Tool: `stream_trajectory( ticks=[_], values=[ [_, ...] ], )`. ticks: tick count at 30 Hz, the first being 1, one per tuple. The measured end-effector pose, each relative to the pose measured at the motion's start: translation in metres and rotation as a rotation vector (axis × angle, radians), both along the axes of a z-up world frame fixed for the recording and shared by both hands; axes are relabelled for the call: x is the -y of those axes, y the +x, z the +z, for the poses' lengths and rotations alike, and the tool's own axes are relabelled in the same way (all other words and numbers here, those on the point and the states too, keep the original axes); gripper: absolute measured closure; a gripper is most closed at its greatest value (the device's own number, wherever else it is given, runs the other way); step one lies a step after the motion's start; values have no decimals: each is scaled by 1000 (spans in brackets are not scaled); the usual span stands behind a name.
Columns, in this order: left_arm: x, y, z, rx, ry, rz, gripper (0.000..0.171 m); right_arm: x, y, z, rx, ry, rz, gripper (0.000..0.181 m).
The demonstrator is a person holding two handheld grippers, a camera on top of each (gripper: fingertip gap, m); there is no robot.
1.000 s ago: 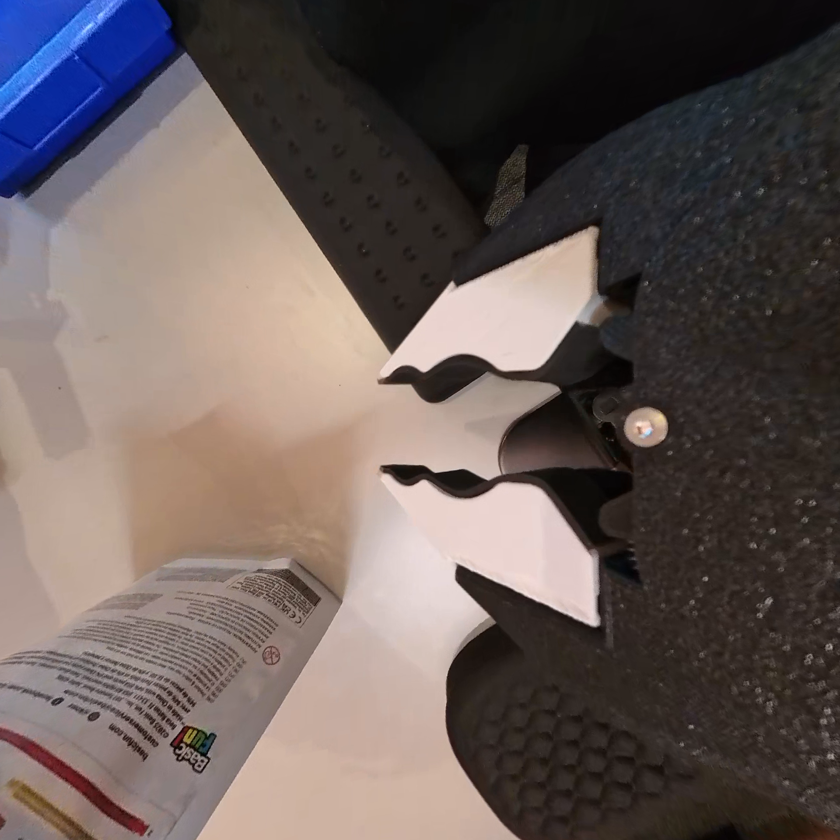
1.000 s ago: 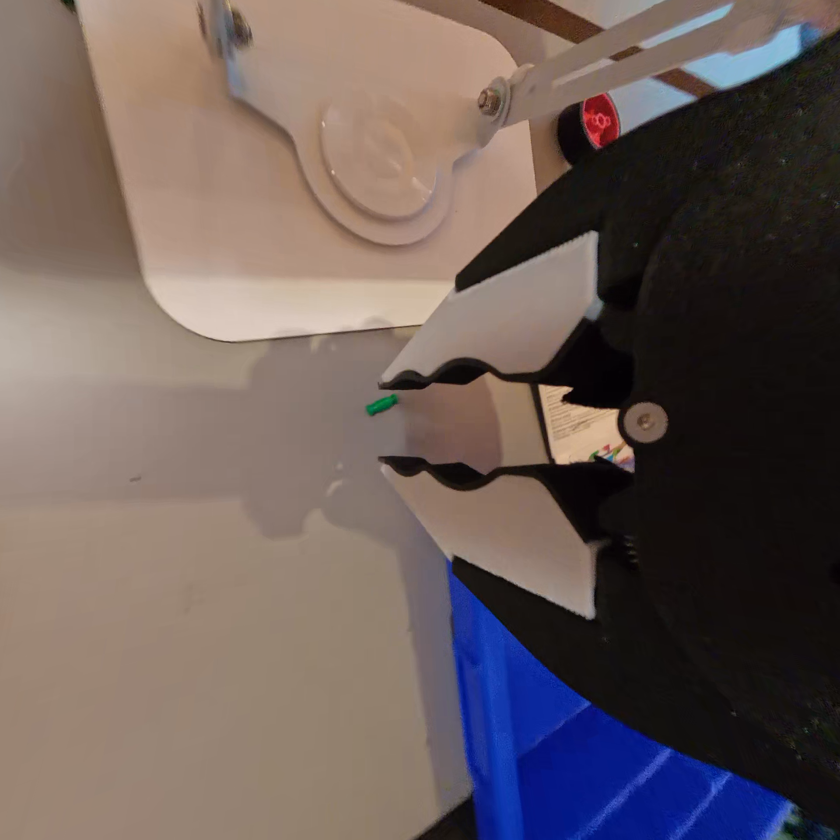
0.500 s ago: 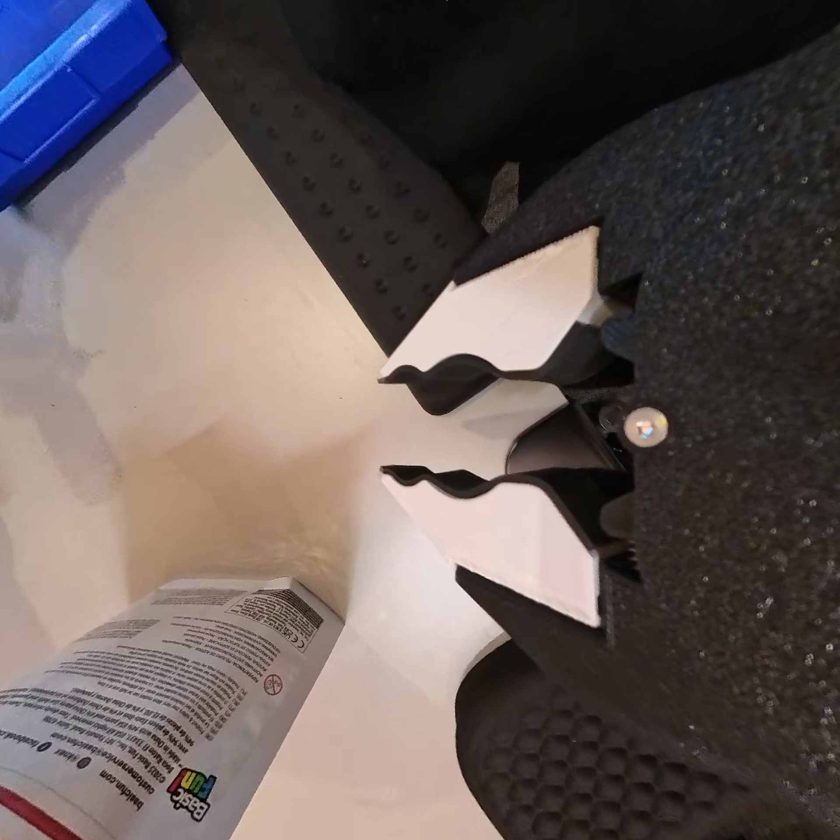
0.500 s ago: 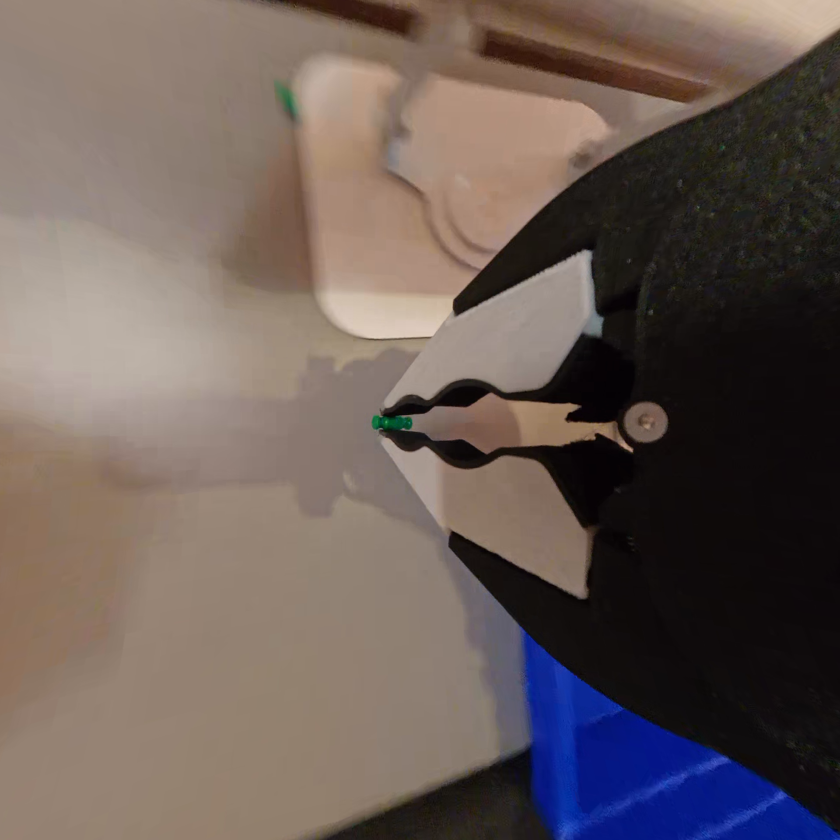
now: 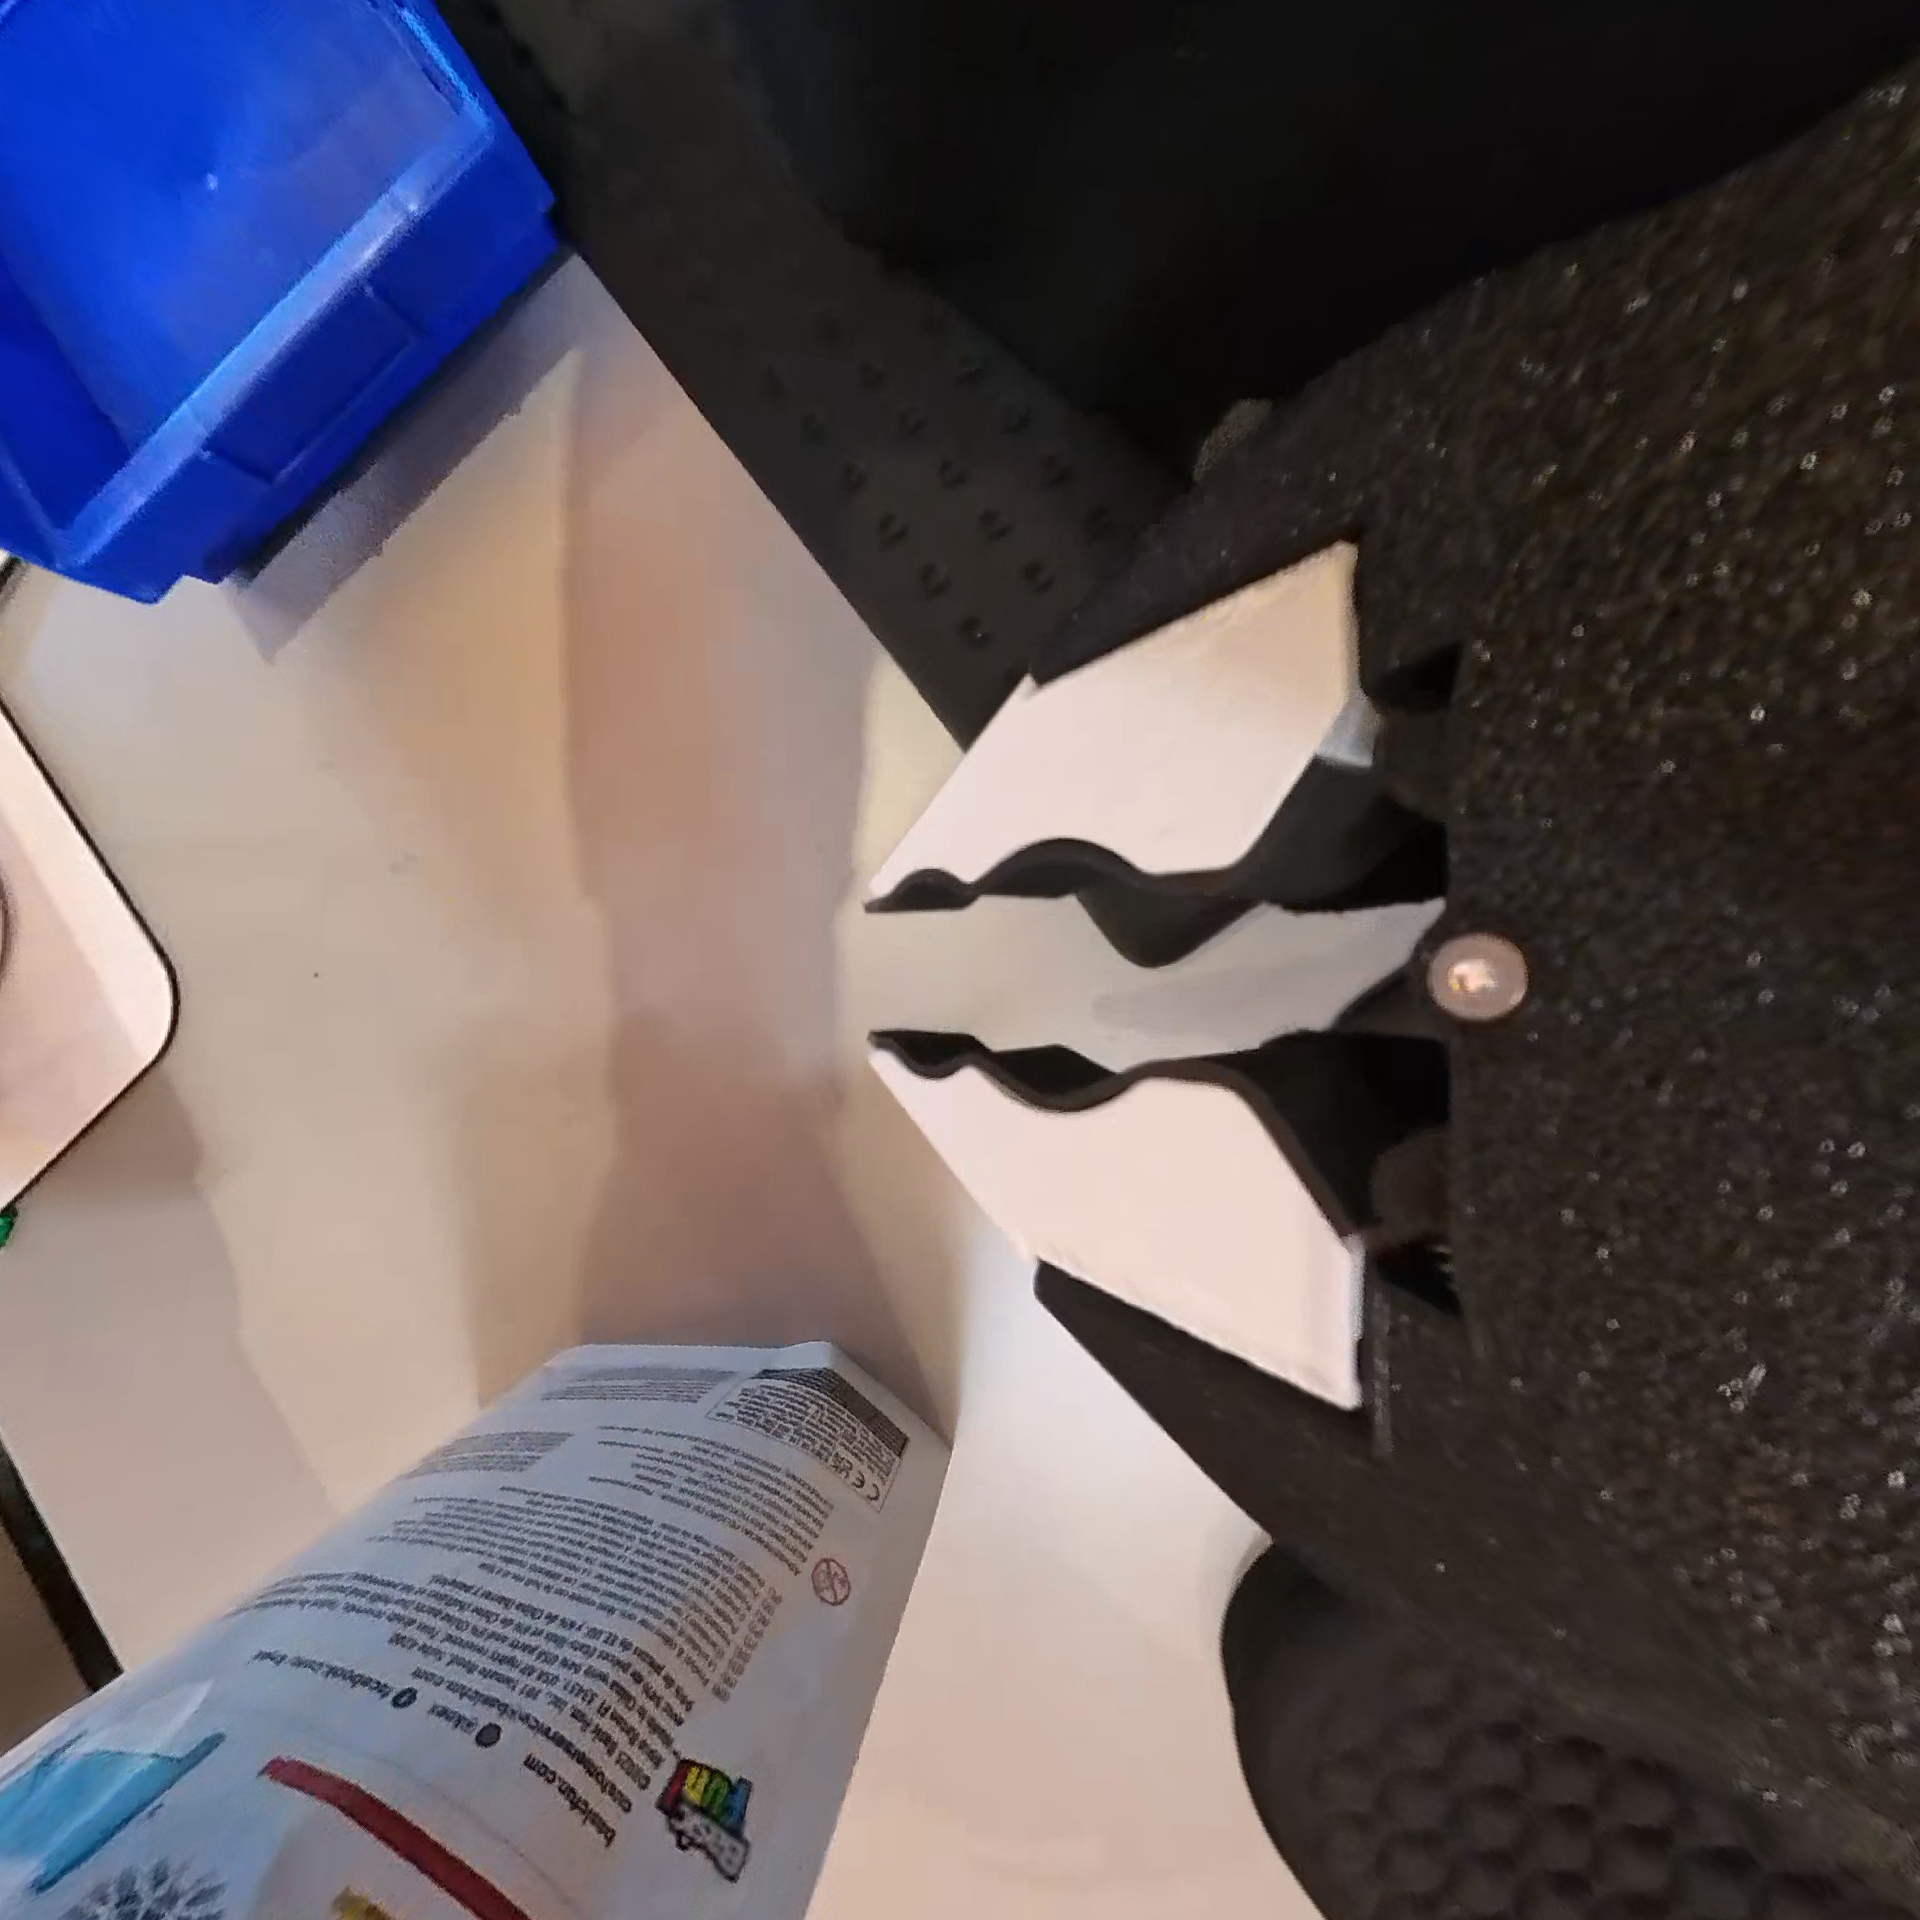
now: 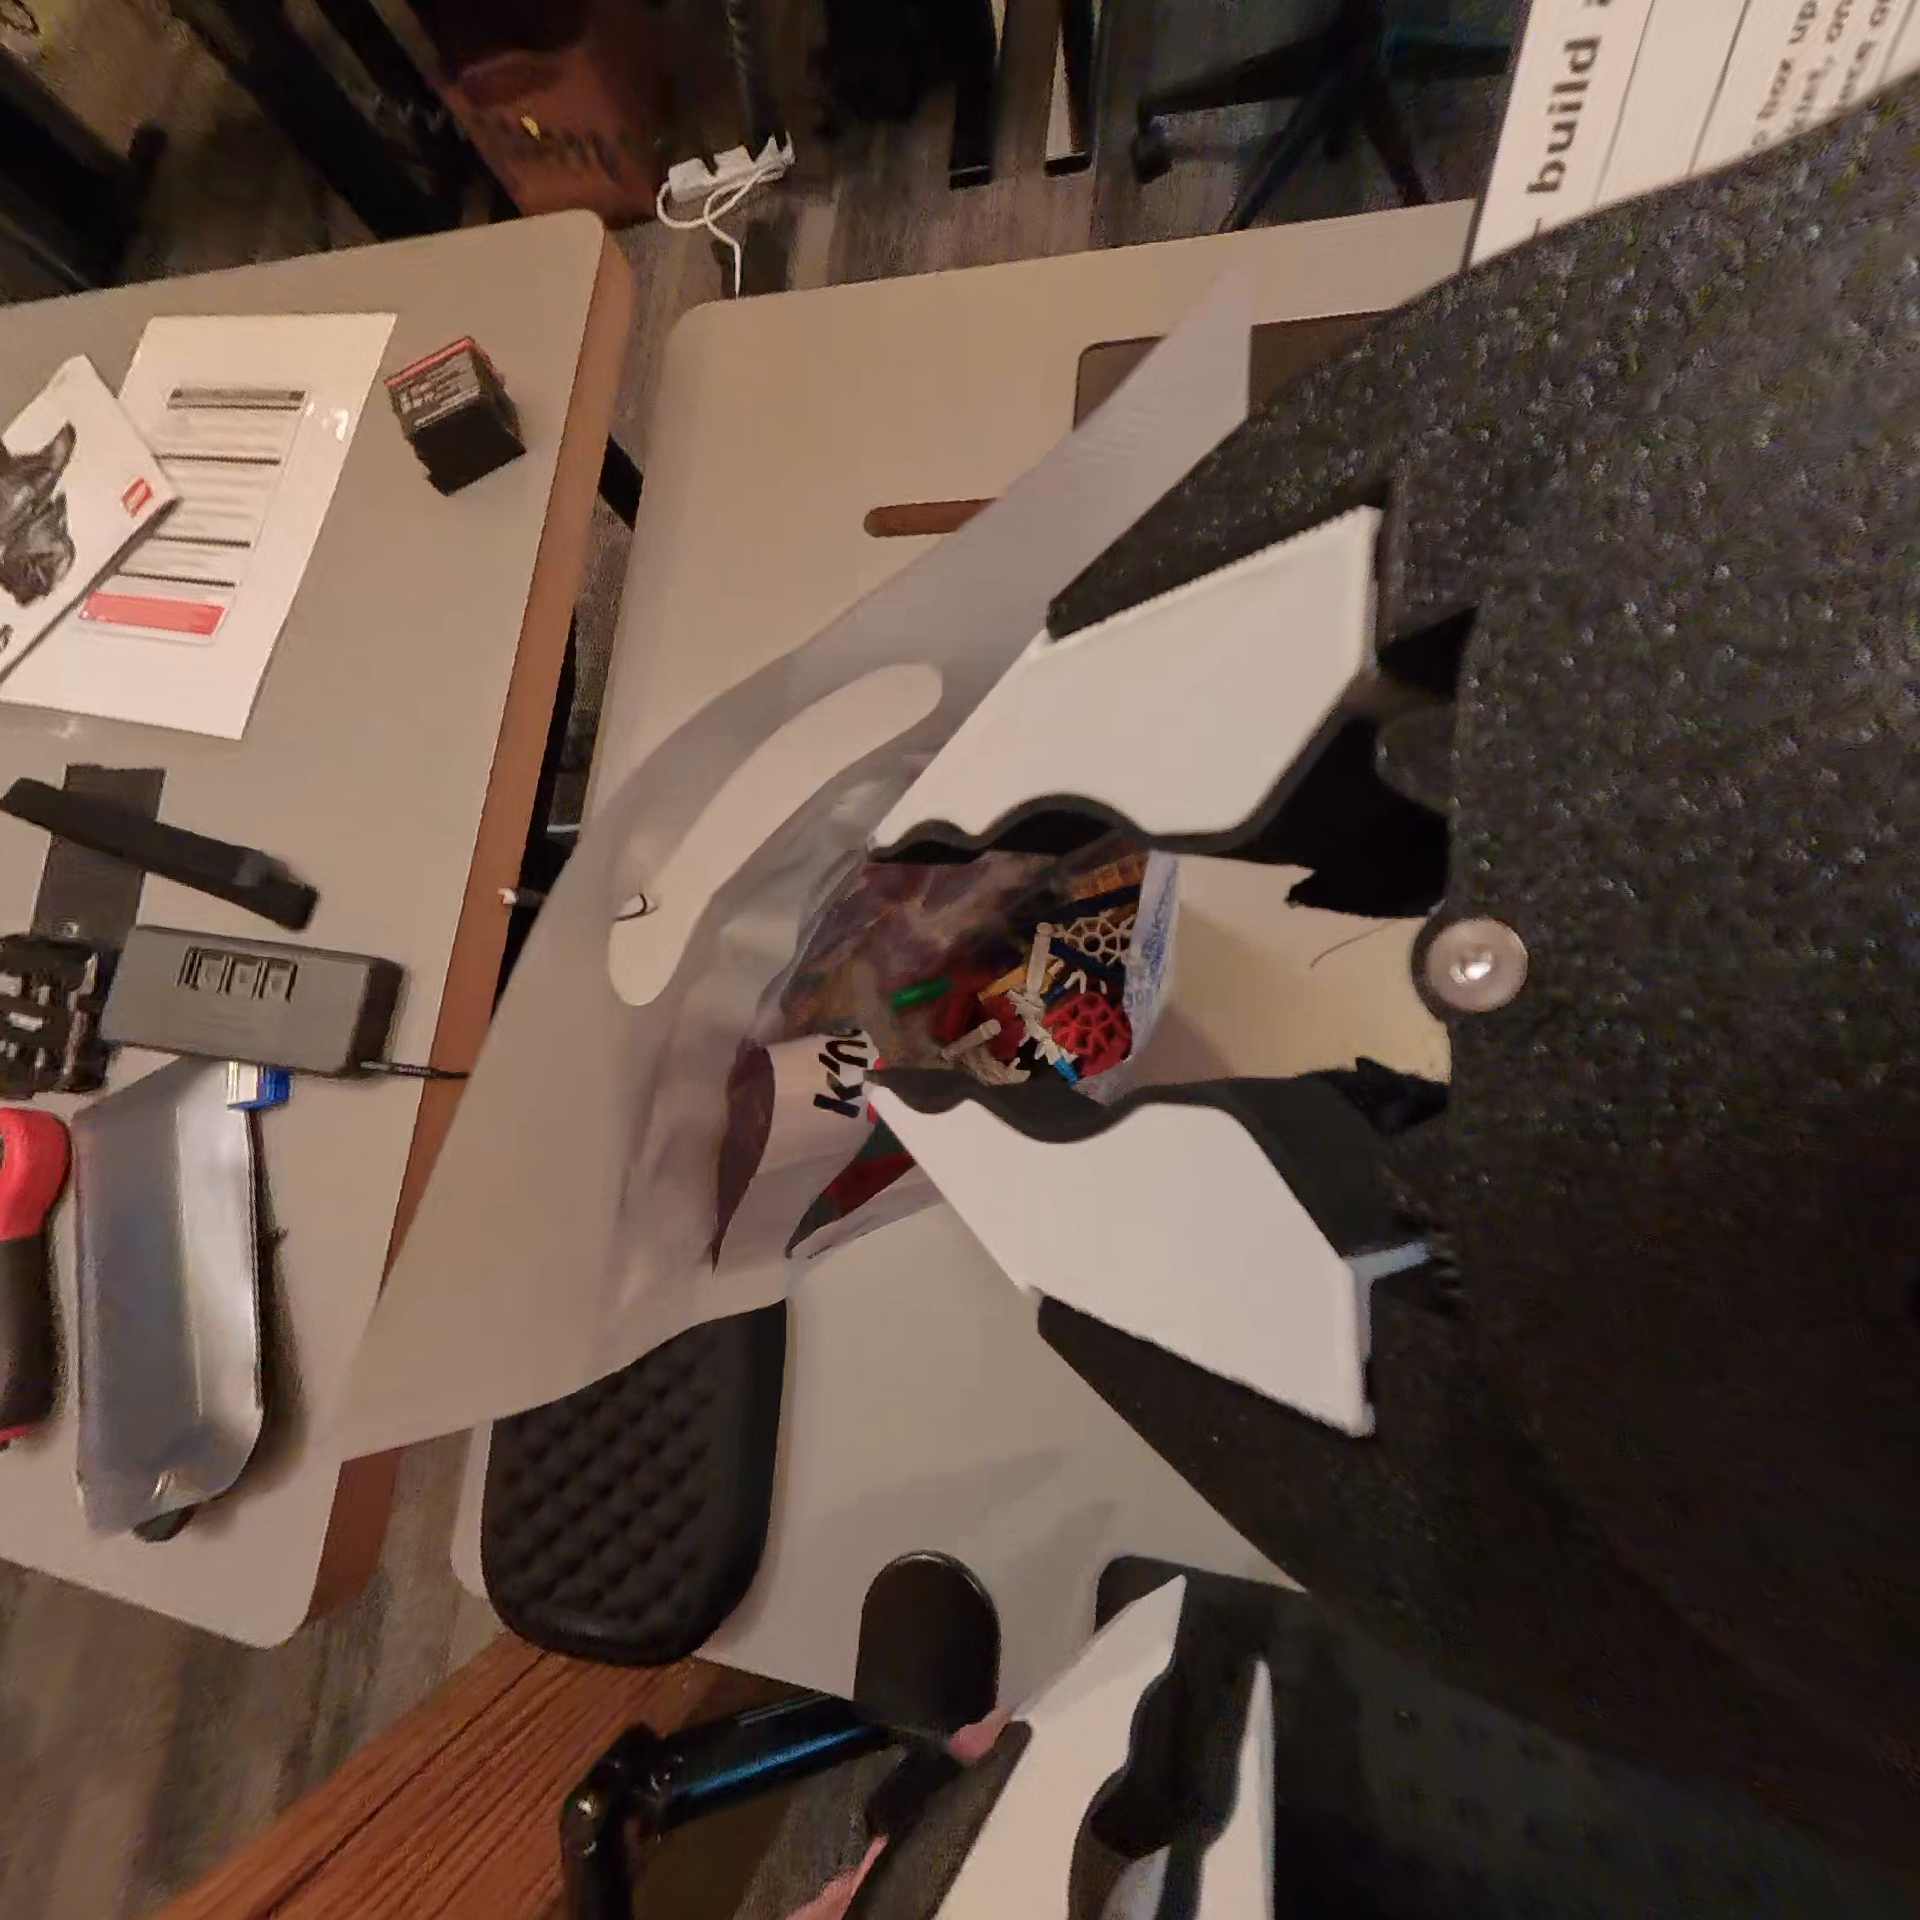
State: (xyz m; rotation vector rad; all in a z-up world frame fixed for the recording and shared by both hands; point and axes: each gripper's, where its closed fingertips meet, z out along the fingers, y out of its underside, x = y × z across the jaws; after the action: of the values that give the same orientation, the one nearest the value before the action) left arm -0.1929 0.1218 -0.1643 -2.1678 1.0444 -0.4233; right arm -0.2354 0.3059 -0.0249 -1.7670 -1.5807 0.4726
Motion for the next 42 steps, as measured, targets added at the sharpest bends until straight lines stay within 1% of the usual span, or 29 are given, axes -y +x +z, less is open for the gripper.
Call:
stream_trajectory(
  ticks=[3,6,8,9,11,14,16,18,19,21,23,24,25,26,29,31,32,33,35,37,38,39,41,42],
  values=[
    [-13,16,-4,6,1,5,137,5,15,11,-68,-14,-35,142],
    [-36,49,-10,55,-13,16,124,18,47,24,-124,-28,-77,142],
    [-58,79,-19,78,-2,1,121,29,74,25,-146,-58,-120,143],
    [-74,94,-24,94,16,12,120,35,89,22,-151,-84,-146,143],
    [-104,129,-29,178,-5,29,118,51,116,18,-168,-125,-185,145],
    [-164,163,-39,220,5,102,116,75,154,9,-177,-188,-252,147],
    [-207,179,-42,274,4,175,118,90,175,3,-172,-206,-284,149],
    [-248,187,-56,257,19,243,120,106,192,-4,-163,-232,-306,150],
    [-265,192,-62,274,5,279,120,112,198,-6,-161,-240,-314,150],
    [-287,204,-78,280,-65,312,120,123,210,-10,-154,-257,-325,152],
    [-307,214,-80,340,-106,375,122,130,219,-12,-151,-264,-329,153],
    [-313,219,-86,339,-133,397,120,133,223,-12,-155,-265,-328,154],
    [-320,221,-91,321,-140,429,116,134,226,-13,-158,-272,-329,155],
    [-328,221,-93,325,-128,465,115,135,230,-15,-158,-280,-332,155],
    [-348,213,-91,299,-68,576,116,137,239,-15,-167,-281,-328,156],
    [-360,201,-88,290,-22,652,106,138,245,-17,-156,-272,-321,156],
    [-363,201,-85,320,-8,650,105,139,249,-20,-149,-272,-319,156],
    [-363,204,-81,357,-5,620,107,138,254,-22,-147,-273,-321,156],
    [-363,202,-82,343,-3,575,105,136,263,-27,-147,-288,-330,156],
    [-354,203,-83,339,-40,503,109,131,273,-33,-140,-284,-341,156],
    [-349,198,-87,322,-59,504,116,126,280,-37,-141,-280,-354,155],
    [-344,194,-87,309,-47,483,121,120,288,-40,-141,-286,-376,155],
    [-335,181,-84,214,44,436,120,109,303,-44,-152,-307,-398,154],
    [-328,178,-83,170,95,376,121,104,311,-45,-150,-306,-407,154]
  ],
)
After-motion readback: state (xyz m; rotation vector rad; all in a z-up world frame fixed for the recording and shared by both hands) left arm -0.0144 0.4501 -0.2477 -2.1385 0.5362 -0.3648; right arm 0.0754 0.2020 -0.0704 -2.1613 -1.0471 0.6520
